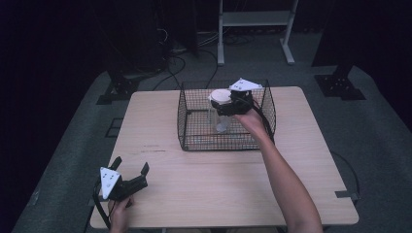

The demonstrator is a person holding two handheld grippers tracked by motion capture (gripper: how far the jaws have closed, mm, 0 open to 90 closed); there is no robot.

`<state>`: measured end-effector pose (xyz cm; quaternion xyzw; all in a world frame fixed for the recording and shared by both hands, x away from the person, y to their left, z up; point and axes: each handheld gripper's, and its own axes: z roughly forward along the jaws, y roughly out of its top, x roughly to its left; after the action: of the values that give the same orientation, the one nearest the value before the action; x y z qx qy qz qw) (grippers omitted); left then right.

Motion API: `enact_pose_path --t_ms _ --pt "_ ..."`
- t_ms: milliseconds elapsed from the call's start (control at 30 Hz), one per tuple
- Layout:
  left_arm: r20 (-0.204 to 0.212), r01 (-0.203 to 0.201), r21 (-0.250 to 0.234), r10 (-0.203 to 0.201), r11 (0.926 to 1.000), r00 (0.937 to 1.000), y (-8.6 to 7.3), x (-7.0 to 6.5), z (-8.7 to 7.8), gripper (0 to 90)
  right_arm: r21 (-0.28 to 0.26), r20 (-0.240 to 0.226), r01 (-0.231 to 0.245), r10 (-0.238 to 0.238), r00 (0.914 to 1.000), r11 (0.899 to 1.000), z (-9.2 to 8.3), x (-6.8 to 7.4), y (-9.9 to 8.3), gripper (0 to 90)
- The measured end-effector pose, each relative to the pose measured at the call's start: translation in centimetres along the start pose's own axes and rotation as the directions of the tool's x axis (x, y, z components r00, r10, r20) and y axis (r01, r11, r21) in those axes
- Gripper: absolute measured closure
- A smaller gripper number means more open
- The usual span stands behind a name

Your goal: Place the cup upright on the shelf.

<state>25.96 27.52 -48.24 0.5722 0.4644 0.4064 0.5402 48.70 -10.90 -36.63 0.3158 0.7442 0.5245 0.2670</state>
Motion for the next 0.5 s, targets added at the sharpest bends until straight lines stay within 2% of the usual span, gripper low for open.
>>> enact_pose_path --t_ms 133,333,500 --pt "0.002 -0.001 -0.001 0.001 1.0000 1.0000 0.0 0.0 0.0 0.0 -0.010 -0.008 -0.006 0.006 1.0000 1.000 -0.5 -0.1 0.3 1.0" --pt "0.004 -0.004 0.000 0.004 1.0000 1.0000 0.0 0.0 0.0 0.0 -0.048 -0.023 -0.005 0.004 0.9997 0.999 -2.1 0.2 1.3 1.0" --pt "0.004 0.000 -0.002 0.000 1.0000 1.0000 0.0 0.0 -0.2 0.0 -0.048 -0.023 0.006 -0.007 0.9997 0.999 -2.9 0.7 1.8 1.0"
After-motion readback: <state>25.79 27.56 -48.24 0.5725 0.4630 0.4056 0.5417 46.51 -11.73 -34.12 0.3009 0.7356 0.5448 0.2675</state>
